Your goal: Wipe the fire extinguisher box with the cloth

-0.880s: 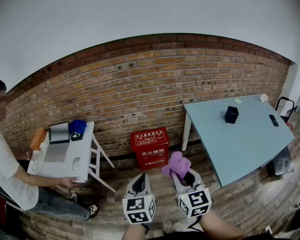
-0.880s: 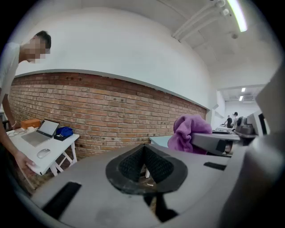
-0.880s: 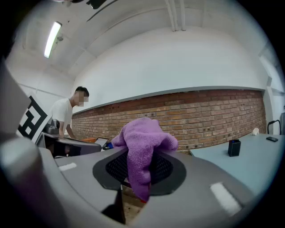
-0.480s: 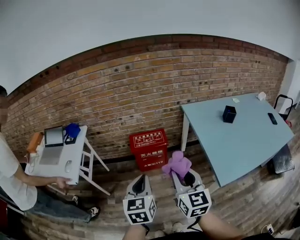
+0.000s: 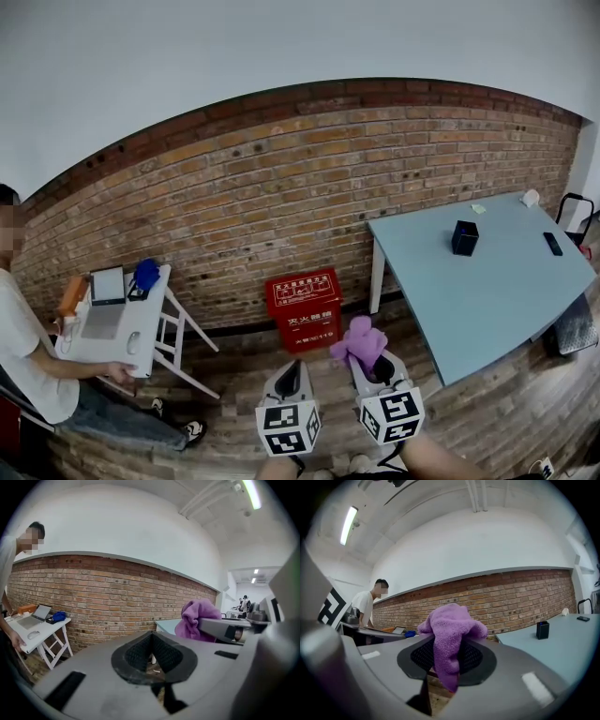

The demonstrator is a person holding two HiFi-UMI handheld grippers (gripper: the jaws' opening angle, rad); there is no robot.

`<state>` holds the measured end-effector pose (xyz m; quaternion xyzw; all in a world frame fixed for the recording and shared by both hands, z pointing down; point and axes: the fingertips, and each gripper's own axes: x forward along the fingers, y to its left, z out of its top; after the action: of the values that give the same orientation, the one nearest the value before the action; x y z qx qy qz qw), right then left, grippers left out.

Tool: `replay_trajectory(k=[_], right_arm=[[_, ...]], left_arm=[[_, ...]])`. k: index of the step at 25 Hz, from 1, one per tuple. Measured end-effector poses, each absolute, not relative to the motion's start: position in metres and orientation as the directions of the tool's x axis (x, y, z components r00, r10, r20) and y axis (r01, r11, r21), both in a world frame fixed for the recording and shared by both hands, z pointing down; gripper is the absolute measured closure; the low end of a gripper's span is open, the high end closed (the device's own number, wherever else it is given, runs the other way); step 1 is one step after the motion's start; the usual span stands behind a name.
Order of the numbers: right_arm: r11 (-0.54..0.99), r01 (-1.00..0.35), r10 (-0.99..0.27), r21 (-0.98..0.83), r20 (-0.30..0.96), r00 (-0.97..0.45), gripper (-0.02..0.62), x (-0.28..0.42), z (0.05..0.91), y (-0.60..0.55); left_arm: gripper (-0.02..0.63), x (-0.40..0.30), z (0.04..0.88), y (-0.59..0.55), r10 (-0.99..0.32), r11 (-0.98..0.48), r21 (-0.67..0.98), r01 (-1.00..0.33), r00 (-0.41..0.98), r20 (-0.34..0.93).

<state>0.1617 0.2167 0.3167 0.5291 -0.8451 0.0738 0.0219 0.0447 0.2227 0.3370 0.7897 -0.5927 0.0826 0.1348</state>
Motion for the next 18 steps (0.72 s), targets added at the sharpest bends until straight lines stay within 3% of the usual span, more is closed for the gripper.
replay_trajectory(k=[18], right_arm=[[0.507,-0.855,-0.848,-0.109,0.115,-0.517,0.494,0.195,0.328,0.186]], left_arm=[[0.6,0.067,0.345,0.203,-0.93,-0.172,0.092,-0.981,0.193,0.313]])
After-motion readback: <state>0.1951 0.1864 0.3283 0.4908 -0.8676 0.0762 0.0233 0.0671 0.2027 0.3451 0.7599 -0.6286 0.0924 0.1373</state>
